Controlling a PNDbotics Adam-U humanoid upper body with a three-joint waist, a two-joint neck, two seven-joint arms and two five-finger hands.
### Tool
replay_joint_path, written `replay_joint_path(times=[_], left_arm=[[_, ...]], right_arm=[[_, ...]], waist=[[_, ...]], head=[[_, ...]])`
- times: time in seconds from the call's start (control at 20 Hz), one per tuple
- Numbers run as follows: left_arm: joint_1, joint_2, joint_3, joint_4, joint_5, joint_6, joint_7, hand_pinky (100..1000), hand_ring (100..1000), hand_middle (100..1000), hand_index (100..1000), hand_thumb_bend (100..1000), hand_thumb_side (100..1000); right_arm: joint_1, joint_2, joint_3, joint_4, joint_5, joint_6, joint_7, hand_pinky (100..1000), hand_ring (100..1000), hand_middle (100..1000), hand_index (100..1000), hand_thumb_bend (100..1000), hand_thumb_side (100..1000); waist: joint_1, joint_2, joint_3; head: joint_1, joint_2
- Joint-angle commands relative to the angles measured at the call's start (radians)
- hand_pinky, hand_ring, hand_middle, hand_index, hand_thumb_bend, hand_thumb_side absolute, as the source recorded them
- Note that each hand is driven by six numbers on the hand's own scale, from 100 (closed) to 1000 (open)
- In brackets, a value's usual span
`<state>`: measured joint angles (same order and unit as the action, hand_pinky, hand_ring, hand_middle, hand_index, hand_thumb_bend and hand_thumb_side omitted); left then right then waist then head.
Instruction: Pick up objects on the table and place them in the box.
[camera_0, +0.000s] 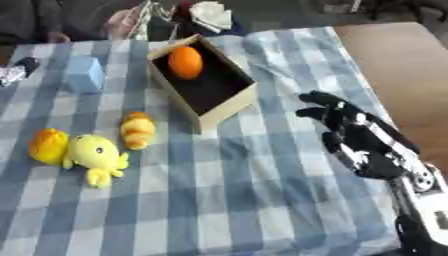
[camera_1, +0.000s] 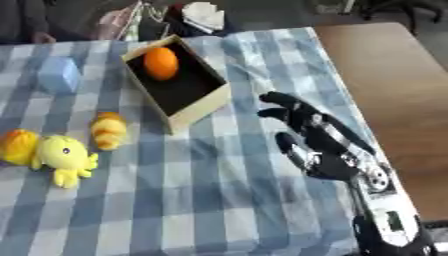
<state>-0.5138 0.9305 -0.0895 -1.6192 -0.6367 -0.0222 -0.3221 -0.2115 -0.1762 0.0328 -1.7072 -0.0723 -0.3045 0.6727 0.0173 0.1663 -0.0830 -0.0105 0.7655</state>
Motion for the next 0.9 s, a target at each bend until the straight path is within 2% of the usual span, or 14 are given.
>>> replay_joint_path(times=[0.05,0.2,0.35,0.5,0.7,0.9], left_arm=[[-0.062,0.044,-0.023,0.053,-0.108,-0.040,-0.073,777,744,780,892,520,453],[-0.128,0.015,-0.061,0.131,-0.232,-0.087,-0.128,783,761,787,893,581,447],[-0.193,-0.048,-0.078,0.240,-0.349,-0.124,-0.157,783,767,786,891,588,431],[-0.241,-0.104,-0.078,0.346,-0.439,-0.145,-0.147,781,764,782,888,585,418],[-0.265,-0.140,-0.060,0.439,-0.499,-0.159,-0.101,780,761,778,886,568,400],[-0.265,-0.141,-0.034,0.486,-0.507,-0.149,-0.059,778,753,772,882,536,387]], right_arm=[[-0.013,-0.023,0.004,-0.007,-0.010,-0.002,0.007,1000,895,957,1000,100,449],[-0.013,-0.026,0.007,-0.003,-0.011,-0.005,0.010,1000,895,957,1000,100,448],[-0.011,-0.025,0.008,0.000,-0.013,-0.006,0.012,1000,896,957,1000,100,446],[-0.012,-0.023,0.013,0.002,-0.015,-0.007,0.017,1000,896,957,1000,100,444],[-0.017,-0.022,0.020,0.005,-0.019,-0.008,0.025,1000,896,957,1000,100,445],[-0.026,-0.024,0.030,0.009,-0.025,-0.009,0.035,1000,897,957,1000,100,444]], waist=[[0.015,-0.001,-0.005],[0.015,-0.003,-0.013],[0.011,-0.007,-0.019],[0.008,-0.008,-0.029],[0.006,-0.002,-0.052],[0.003,0.010,-0.077]], head=[[0.009,0.004],[0.011,0.004],[0.015,0.004],[0.022,0.004],[0.036,0.004],[0.056,0.004]])
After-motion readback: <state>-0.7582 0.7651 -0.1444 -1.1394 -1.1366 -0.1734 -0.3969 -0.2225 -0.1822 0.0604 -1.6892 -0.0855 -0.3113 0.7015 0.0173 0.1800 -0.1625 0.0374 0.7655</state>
